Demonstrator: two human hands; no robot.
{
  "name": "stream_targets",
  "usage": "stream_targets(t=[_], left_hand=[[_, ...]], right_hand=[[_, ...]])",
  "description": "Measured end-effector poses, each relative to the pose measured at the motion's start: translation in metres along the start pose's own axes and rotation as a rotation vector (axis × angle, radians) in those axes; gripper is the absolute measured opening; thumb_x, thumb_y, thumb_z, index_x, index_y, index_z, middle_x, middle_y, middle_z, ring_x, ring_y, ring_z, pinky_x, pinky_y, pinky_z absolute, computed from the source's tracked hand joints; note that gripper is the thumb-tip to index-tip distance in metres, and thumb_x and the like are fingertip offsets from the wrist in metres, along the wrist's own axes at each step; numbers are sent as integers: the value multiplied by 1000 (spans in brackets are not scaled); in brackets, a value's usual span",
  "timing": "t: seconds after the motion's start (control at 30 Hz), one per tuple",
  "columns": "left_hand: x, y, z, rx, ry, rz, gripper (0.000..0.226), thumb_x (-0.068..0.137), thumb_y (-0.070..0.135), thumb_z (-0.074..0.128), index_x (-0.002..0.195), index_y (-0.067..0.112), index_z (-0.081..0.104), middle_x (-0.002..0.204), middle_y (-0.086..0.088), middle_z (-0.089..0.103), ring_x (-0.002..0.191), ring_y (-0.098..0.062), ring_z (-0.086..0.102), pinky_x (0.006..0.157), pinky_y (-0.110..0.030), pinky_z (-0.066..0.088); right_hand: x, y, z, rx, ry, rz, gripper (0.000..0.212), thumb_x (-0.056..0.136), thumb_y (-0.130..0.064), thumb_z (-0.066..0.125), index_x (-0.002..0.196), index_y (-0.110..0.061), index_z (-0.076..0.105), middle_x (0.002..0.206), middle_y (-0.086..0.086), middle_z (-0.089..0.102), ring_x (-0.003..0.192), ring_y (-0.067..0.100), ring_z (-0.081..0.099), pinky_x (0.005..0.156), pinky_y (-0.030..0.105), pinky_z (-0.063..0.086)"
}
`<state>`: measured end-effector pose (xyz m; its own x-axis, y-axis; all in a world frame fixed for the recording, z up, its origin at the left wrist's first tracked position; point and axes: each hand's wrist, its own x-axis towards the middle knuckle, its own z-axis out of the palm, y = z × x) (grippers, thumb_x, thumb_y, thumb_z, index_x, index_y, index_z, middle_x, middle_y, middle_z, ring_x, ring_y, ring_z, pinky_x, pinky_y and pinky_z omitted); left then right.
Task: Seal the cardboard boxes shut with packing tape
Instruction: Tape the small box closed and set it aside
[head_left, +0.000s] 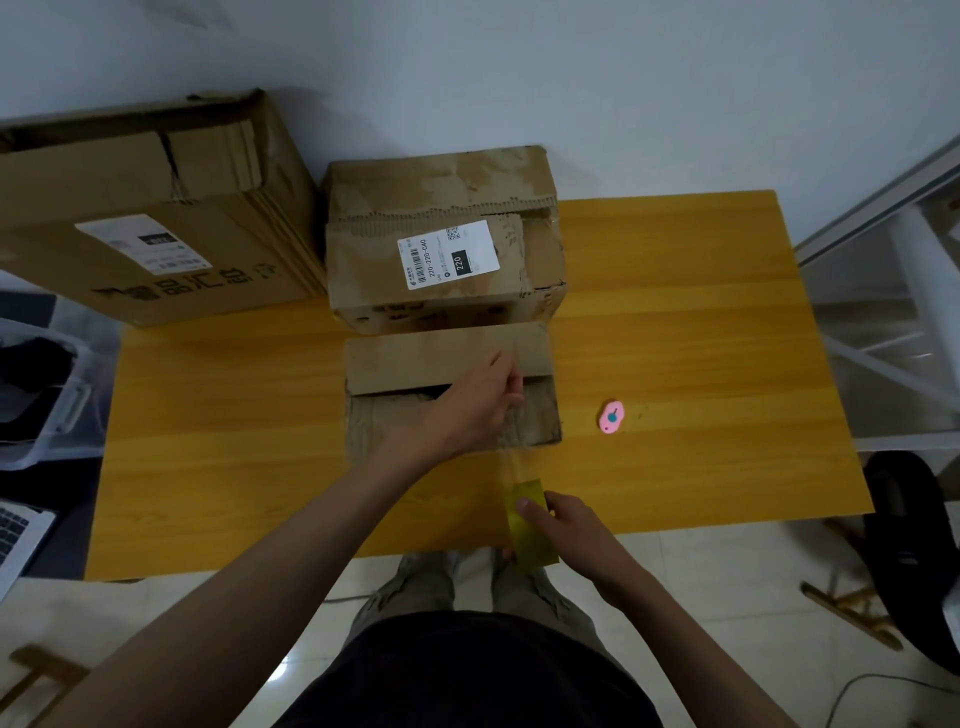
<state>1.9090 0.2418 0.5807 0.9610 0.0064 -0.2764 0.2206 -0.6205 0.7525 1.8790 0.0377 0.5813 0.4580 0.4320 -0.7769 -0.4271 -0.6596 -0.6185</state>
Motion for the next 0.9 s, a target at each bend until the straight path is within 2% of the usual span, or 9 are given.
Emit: stream_targets(t=[0.1, 0.2, 0.33, 0.57, 0.63, 0.7, 0.73, 0.83, 0.9], left_hand=[[0, 4, -5, -82, -134, -3, 7, 102, 10, 54, 97, 13, 51, 94, 3, 48, 76, -5, 41, 68, -18, 35], [0, 1, -8, -212, -257, -16, 8, 102, 12, 56, 95, 15, 53, 89, 1, 53, 77, -11, 45, 70, -25, 40], [-2, -8, -21, -415, -361, -51, 9, 102, 14, 57, 95, 19, 57, 92, 3, 57, 83, -9, 52, 75, -26, 46], [-4, -17, -27, -572, -399, -119, 11, 102, 13, 56, 94, 19, 59, 93, 1, 59, 86, -6, 56, 76, -18, 46], [-3, -16, -26, -605, -410, -118, 12, 103, 11, 55, 94, 19, 60, 93, -1, 61, 90, -11, 58, 81, -23, 48], [-2, -14, -24, -628, -416, -114, 12, 103, 12, 55, 94, 18, 60, 93, -1, 60, 91, -15, 57, 84, -27, 47], [-2, -13, -23, -641, -418, -112, 11, 103, 13, 55, 94, 18, 60, 93, 0, 60, 91, -15, 57, 84, -28, 47], [0, -12, -22, -669, -433, -105, 8, 102, 16, 58, 95, 17, 60, 92, 2, 60, 91, -15, 57, 84, -30, 47], [0, -12, -22, -682, -452, -105, 7, 102, 16, 58, 95, 16, 61, 91, 2, 60, 89, -14, 56, 82, -27, 47]], right_hand=[[-2, -1, -1, 1, -18, -11, 29, 105, -27, 49, 80, -18, 60, 68, -9, 67, 55, -9, 62, 51, 5, 40], [-6, -2, -2, 18, -39, -10, 27, 105, -28, 49, 85, -15, 62, 70, -4, 73, 62, -1, 69, 55, 9, 45], [-5, 2, -5, 65, -79, 13, 31, 105, -32, 48, 108, -6, 65, 87, 12, 78, 83, 22, 76, 66, 17, 53], [-3, 4, -7, 70, -76, 42, 30, 105, -33, 49, 112, -8, 64, 90, 10, 78, 86, 24, 76, 67, 18, 55], [0, 4, -4, 67, -61, 36, 43, 101, -44, 52, 112, -5, 64, 92, 12, 77, 89, 27, 75, 75, 30, 60], [4, 11, -2, 39, -24, 44, 78, 82, -76, 56, 110, -4, 64, 97, 20, 73, 95, 36, 71, 90, 54, 56], [9, 19, -1, 38, -20, 49, 92, 71, -88, 55, 108, -5, 64, 99, 23, 71, 98, 40, 69, 92, 59, 52], [13, 20, -1, 106, -51, 92, 96, 64, -96, 51, 109, -14, 72, 99, 15, 75, 98, 32, 71, 95, 54, 54], [13, 10, -6, 133, -56, 172, 104, 60, -101, 44, 113, -16, 72, 101, 17, 75, 97, 29, 73, 96, 49, 54]])
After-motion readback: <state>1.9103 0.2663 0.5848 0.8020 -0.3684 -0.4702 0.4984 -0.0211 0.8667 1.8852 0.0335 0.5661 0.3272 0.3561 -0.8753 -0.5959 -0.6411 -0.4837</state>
